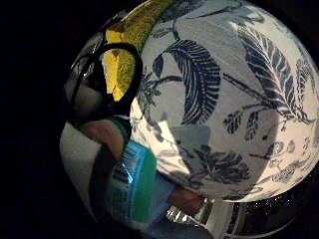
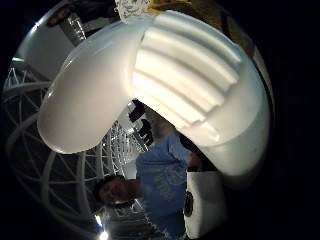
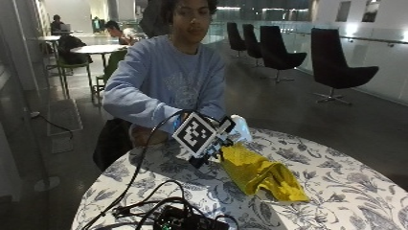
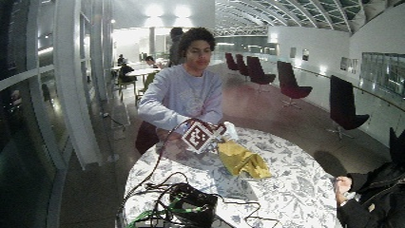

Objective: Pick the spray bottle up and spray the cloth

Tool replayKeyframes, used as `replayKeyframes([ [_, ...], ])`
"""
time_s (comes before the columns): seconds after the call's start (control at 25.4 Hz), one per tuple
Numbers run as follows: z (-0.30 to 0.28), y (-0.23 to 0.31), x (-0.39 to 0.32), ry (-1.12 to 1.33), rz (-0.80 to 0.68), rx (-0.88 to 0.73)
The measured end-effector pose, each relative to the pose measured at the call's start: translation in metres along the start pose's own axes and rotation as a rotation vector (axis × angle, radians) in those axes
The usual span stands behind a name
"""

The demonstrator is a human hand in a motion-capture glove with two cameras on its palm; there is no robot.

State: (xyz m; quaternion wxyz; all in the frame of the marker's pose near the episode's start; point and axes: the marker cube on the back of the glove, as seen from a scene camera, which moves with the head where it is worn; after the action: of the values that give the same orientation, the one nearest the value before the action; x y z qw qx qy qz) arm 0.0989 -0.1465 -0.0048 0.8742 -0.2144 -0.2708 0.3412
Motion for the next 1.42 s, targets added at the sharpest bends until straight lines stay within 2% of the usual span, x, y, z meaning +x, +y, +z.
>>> replayKeyframes([
  [0.43,0.0,-0.006,-0.009,-0.038,-0.057,0.092],
  [0.59,0.001,-0.001,-0.032,-0.079,-0.203,0.159],
  [0.75,0.012,-0.004,-0.078,-0.184,-0.446,0.215],
  [0.91,0.043,-0.022,-0.127,-0.319,-0.688,0.22],
  [1.03,0.075,-0.04,-0.151,-0.377,-0.797,0.19],
  [1.18,0.127,-0.082,-0.167,-0.411,-0.816,0.161],
  [1.3,0.169,-0.111,-0.158,-0.344,-0.805,0.112],
  [1.42,0.188,-0.12,-0.151,-0.3,-0.811,0.063],
])
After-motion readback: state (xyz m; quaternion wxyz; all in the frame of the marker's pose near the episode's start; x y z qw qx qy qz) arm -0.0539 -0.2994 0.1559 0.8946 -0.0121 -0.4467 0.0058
